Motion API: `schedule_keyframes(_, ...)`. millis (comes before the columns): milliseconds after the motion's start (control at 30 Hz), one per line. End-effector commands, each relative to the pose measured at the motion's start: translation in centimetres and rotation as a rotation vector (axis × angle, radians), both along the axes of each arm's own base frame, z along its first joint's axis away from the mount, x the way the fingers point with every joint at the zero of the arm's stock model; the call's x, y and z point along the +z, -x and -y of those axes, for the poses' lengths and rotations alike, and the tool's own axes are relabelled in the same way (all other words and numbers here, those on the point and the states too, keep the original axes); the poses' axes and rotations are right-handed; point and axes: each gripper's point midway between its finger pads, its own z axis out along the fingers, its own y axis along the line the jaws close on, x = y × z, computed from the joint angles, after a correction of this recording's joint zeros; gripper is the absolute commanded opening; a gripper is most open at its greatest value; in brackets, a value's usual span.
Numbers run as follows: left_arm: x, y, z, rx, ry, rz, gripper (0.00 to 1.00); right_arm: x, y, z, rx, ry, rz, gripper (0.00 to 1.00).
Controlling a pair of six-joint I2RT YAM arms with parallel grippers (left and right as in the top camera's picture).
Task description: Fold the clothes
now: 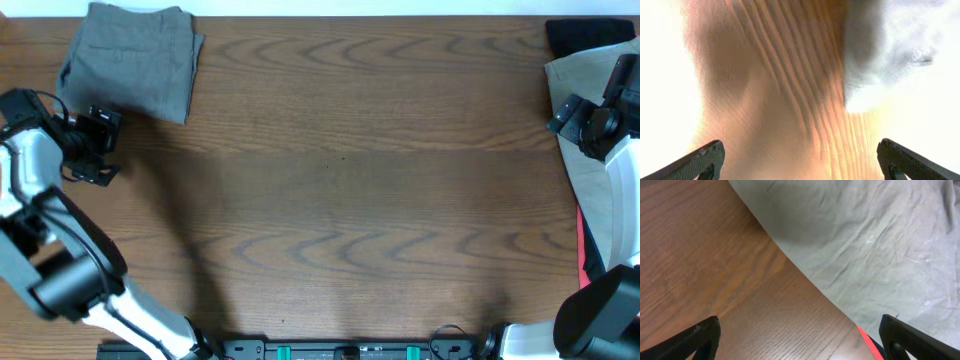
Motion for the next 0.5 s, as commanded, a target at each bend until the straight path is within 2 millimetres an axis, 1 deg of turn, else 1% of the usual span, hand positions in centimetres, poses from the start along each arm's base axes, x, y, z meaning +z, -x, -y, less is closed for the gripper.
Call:
schedule_keyframes(0, 4.8, 1.5, 1.3, -0.060, -0.052, 0.048, 0.98, 0.6, -0.3, 0.0, 0.011, 0.015, 0.007, 0.99)
schedule_keyframes(67, 7.2, 3.3, 2.8, -0.106, -0.069, 0.050, 0.98, 0.6, -0.3, 0.1, 0.011, 0.015, 0.007, 0.99)
schedule_keyframes(100, 8.1, 4.0, 3.4, -0.127, -0.076, 0.051, 0.98, 0.6, -0.3, 0.1, 0.010, 0.015, 0.007, 0.99)
schedule_keyframes(200, 11.0, 6.5, 6.6, -0.230, -0.100, 0.072, 0.98, 0.6, -0.3, 0.1, 0.010, 0.015, 0.007, 0.99)
schedule_keyframes(333, 14.2, 9.1, 12.2, -0.390, -0.109, 0.162, 0.98, 0.6, -0.3, 0.1, 0.010, 0.015, 0.007, 0.99)
schedule_keyframes(400, 15.4, 10.6, 14.9, -0.463, -0.135, 0.203, 0.98, 0.6, -0.3, 0.0, 0.011, 0.015, 0.007, 0.99)
schedule_keyframes(467, 16.1, 11.8, 17.2, -0.524, -0.150, 0.240, 0.98, 0.6, -0.3, 0.0, 0.012, 0.015, 0.007, 0.99)
